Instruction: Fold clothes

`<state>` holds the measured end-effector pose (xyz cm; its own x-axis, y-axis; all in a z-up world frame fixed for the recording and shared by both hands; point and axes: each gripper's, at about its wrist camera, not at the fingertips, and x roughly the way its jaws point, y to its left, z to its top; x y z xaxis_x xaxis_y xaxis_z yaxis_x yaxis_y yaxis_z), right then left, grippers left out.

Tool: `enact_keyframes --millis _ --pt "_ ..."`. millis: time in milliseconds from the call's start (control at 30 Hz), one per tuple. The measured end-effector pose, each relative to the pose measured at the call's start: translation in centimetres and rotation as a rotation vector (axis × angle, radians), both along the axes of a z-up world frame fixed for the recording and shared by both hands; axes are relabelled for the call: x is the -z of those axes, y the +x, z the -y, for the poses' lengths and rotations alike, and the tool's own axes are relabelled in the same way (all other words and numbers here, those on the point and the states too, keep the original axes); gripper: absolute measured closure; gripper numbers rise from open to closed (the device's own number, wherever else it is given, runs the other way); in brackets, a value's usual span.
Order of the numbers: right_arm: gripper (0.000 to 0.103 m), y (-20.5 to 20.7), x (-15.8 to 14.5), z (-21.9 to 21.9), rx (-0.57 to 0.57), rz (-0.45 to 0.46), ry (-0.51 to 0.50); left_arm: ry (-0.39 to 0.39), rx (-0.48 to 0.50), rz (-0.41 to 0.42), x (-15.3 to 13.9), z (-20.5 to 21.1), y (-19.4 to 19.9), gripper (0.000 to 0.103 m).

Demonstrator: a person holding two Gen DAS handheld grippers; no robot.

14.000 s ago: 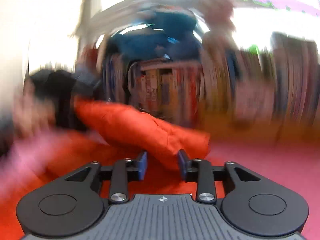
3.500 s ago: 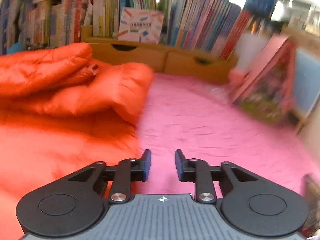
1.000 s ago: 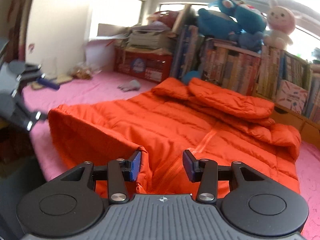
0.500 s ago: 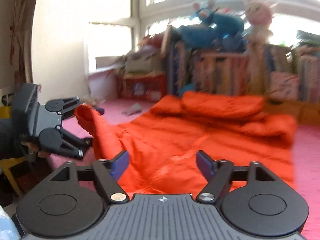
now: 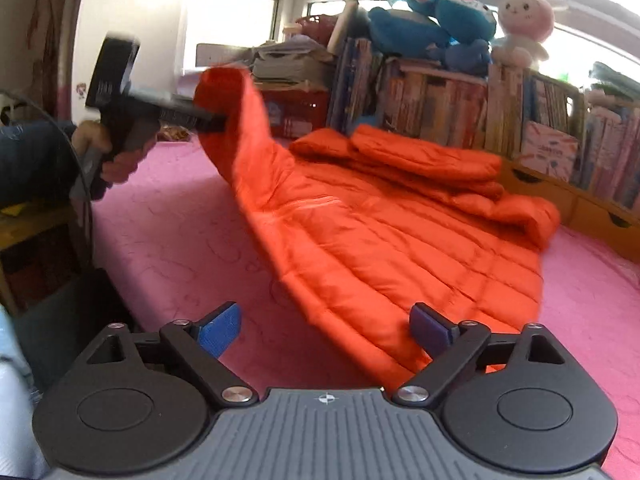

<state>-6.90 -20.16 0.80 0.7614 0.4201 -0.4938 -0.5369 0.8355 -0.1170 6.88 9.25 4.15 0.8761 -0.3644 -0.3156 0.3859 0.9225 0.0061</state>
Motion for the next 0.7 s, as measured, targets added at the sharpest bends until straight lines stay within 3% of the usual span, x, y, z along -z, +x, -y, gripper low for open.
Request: enact_keyframes --millis 100,200,367,467,600,667,700 --pt "0.015 1.3 1.2 -2.6 0.083 0.097 -0.142 -0.07 -0.036 -0.027 -0.8 -0.5 1.3 0.025" --pt "0.017 3.8 1.1 -1.4 0.178 0.124 -0.083 -0.12 -0.066 -0.053 -1.1 -1.0 2.5 0.025" --pt "0.013 10.1 -1.0 4.0 0.38 0.048 0.205 -0.153 -0.125 -0.12 -0.4 -1.4 5.2 0.025" --pt "0.013 12.9 -1.5 7.3 0.407 -0.06 0.404 -0.169 -0.158 -0.177 0.4 -1.7 7.0 0.025" --pt "0.001 12.5 -0.7 12.0 0.388 -0.1 0.711 -0.157 -0.207 -0.245 1.8 -2.2 9.0 0.025" --pt "0.0 11.8 0.0 14.8 0.387 -0.116 0.859 -0.147 -0.212 -0.272 2.5 -2.5 9.7 0.025" --pt "0.0 11.7 0.3 15.9 0.392 -0.118 0.879 -0.146 -0.207 -0.276 2.7 -2.7 9.8 0.026"
